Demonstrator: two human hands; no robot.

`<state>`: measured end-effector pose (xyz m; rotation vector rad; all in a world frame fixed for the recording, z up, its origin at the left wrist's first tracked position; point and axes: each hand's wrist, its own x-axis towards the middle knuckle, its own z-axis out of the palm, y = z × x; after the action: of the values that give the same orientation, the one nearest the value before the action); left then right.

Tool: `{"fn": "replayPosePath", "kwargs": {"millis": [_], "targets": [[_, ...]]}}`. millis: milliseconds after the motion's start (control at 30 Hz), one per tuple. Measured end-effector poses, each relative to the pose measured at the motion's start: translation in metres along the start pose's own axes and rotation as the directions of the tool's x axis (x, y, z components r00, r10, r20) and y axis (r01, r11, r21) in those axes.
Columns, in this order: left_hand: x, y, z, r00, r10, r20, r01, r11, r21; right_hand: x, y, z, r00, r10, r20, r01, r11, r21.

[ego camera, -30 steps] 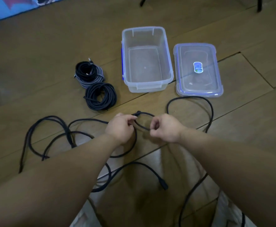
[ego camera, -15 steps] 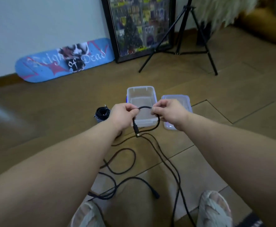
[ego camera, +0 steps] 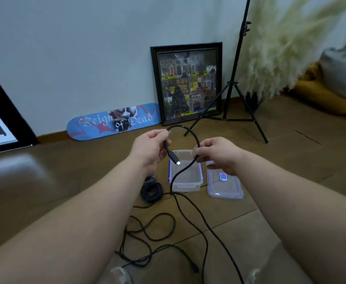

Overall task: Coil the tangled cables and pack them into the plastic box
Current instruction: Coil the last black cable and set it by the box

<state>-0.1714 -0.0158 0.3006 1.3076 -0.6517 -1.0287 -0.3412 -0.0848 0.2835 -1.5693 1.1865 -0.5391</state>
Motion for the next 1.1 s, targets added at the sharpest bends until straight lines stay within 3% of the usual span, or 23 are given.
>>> {"fn": "replayPosePath", "kwargs": {"millis": [67, 133, 200, 333, 400, 500, 567, 800, 967, 1100], "targets": [[-0.008, 0.003, -0.001, 1.000, 0.028, -0.012, -0.027, 1.000, 0.015, -0.010, -0.005, 0.005, 0.999, -0.019, -0.030, 0.027, 0.956, 0.291], [-0.014, -0.002, -0.003, 0.998, 0.063, -0.014, -0.061, 0.992, 0.114, -0.016, -0.009, 0.006, 0.998, -0.007, -0.061, 0.042, 0.799, 0.600], [-0.016, -0.009, -0.002, 0.997, 0.080, -0.007, -0.078, 0.983, 0.167, -0.020, -0.011, 0.004, 0.997, 0.012, -0.071, 0.044, 0.688, 0.725], [-0.010, -0.010, 0.004, 0.997, 0.081, 0.013, -0.083, 0.981, 0.175, -0.020, -0.008, -0.002, 0.999, 0.000, -0.045, 0.033, 0.668, 0.743], [-0.006, -0.007, 0.006, 0.997, 0.080, 0.022, -0.083, 0.984, 0.158, -0.016, -0.006, -0.007, 0.998, -0.001, -0.063, 0.044, 0.732, 0.680], [0.001, -0.004, 0.006, 0.997, 0.072, 0.029, -0.075, 0.987, 0.142, -0.004, 0.002, -0.013, 0.976, -0.055, -0.212, 0.098, 0.975, 0.197], [0.003, -0.003, 0.005, 0.997, 0.061, 0.051, -0.067, 0.989, 0.136, 0.002, 0.005, -0.012, 0.962, -0.110, -0.252, 0.127, 0.990, 0.052], [0.003, 0.001, -0.006, 0.983, 0.033, 0.179, -0.073, 0.973, 0.220, 0.007, -0.013, 0.004, 0.964, -0.153, -0.216, 0.224, 0.908, 0.354], [-0.001, 0.000, -0.009, 0.984, 0.019, 0.174, -0.061, 0.970, 0.236, -0.001, -0.017, 0.008, 0.981, -0.129, -0.149, 0.193, 0.768, 0.611], [0.000, -0.003, -0.015, 0.990, -0.002, 0.138, -0.033, 0.968, 0.250, -0.005, -0.014, 0.007, 0.985, -0.130, -0.117, 0.174, 0.734, 0.656]]}}
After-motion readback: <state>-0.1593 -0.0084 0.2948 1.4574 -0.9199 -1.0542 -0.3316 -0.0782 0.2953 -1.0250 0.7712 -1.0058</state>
